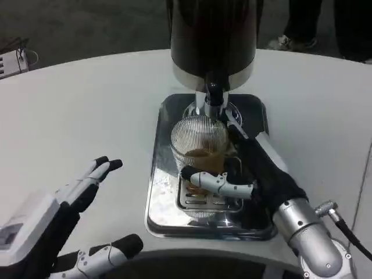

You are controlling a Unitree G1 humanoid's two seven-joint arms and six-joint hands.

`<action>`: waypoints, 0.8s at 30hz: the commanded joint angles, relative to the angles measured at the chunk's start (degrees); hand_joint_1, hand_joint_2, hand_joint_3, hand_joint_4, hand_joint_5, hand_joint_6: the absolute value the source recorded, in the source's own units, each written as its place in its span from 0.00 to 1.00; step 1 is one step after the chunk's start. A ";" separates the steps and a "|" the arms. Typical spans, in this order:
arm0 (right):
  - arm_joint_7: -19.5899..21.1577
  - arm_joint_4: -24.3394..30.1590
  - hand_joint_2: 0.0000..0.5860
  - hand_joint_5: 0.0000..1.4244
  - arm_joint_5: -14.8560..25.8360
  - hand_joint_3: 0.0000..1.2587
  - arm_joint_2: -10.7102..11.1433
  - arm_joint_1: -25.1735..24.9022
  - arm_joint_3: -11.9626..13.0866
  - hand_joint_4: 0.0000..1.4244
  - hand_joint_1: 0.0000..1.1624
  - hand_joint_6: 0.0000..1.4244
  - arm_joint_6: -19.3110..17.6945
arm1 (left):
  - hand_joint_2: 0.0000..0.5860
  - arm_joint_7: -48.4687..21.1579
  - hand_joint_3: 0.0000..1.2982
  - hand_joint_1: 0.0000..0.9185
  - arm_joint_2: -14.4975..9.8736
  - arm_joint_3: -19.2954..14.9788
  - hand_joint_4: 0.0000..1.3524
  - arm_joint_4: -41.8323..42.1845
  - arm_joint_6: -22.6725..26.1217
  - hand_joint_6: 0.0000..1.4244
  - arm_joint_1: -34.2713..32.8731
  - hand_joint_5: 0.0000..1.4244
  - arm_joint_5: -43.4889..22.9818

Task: Grasp the cup under the faucet to collect the drink, then remove the cup.

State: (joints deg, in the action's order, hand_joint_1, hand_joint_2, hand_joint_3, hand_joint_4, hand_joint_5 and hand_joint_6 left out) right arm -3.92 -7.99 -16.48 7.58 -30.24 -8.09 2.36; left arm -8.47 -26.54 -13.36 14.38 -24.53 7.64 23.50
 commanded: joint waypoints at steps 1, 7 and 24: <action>2.09 -2.03 0.37 0.00 -0.37 0.00 -1.18 -0.89 -0.66 0.00 0.64 0.01 -2.27 | 0.17 0.35 0.07 0.00 -0.16 0.66 0.00 1.45 1.19 0.13 1.96 0.05 1.02; 5.63 -4.42 0.37 0.00 -1.34 0.00 -2.42 -1.37 -1.17 0.00 0.64 0.01 -3.47 | 0.17 -0.57 0.07 0.00 -0.75 0.61 0.00 3.06 2.66 0.14 3.13 0.05 0.64; 14.10 -10.42 0.36 0.03 -3.85 0.00 -6.76 -3.34 -2.84 0.00 0.66 0.02 -5.11 | 0.17 -2.59 0.09 0.00 -2.53 0.92 0.00 3.94 5.71 0.14 3.97 0.06 -0.59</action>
State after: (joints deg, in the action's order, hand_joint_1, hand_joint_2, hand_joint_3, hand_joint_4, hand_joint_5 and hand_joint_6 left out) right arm 8.79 -17.77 -19.18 2.19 -32.63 -10.08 -2.95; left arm -10.17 -28.22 -12.74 18.58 -19.41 10.81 23.06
